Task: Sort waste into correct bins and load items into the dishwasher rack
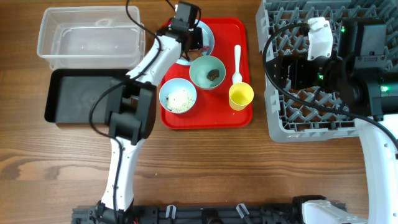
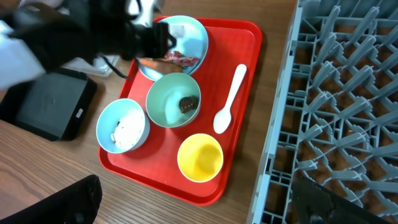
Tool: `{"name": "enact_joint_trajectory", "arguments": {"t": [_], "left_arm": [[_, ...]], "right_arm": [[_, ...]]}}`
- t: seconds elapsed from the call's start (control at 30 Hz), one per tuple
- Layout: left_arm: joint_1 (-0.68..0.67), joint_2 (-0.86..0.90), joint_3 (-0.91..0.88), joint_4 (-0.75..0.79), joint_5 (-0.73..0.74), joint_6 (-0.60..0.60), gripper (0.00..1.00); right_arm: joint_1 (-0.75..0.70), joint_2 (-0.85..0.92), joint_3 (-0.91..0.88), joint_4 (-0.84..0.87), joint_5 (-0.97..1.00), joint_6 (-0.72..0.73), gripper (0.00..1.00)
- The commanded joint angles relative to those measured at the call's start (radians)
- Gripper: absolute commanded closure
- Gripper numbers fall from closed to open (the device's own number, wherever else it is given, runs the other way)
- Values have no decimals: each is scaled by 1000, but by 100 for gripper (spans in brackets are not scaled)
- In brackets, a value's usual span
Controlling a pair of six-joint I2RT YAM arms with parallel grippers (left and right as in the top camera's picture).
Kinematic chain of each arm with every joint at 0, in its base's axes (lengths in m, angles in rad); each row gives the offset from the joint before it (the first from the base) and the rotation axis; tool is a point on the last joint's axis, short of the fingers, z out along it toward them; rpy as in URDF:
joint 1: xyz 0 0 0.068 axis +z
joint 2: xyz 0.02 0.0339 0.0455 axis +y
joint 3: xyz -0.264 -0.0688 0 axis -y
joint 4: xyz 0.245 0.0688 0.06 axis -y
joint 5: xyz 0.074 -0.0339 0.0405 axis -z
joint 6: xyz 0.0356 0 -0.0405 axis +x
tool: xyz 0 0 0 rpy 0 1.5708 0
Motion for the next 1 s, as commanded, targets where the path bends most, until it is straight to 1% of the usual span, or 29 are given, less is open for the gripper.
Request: {"name": "enact_joint_trajectory", "arguments": {"t": [0.0,0.17,0.3,0.37,0.5,0.6,0.7,0.77,0.83,0.87,0.9,0.97], "left_arm": [[25,-195,14,-48,-3,-2,96],[72,-275,14,-180,-18,-2,96],[143,-281,14,-248,-56,-4,96],[193,-278,14,-278,-66,-31,96],[298,-270,14,-310,-73,-108,96],[345,-255,14,-310,-34,-110,96],[372,-231,14,-305,-2,-104,73],[375,-216,14,-301,-12,-99,39],[379,-209,14,-298,-14,-99,13],[379,-208,14,-298,-13,-99,5],[379,-208,14,-297,-14,-99,0],[379,-209,14,-288,-13,-100,0]], "right_arm": [[-4,6,16,1,-13,13,0],[-4,6,16,10,-9,11,0],[-4,6,16,13,-9,12,0],[-4,6,16,15,-9,12,0],[-4,6,16,19,-9,14,0],[-4,8,16,21,-9,13,0],[-4,10,16,21,-9,14,0],[-4,10,16,20,-9,14,0],[-4,10,16,18,-9,13,0],[-4,10,16,18,-9,13,0],[-4,10,16,18,-9,13,0],[-4,11,16,18,-9,13,0]]}}
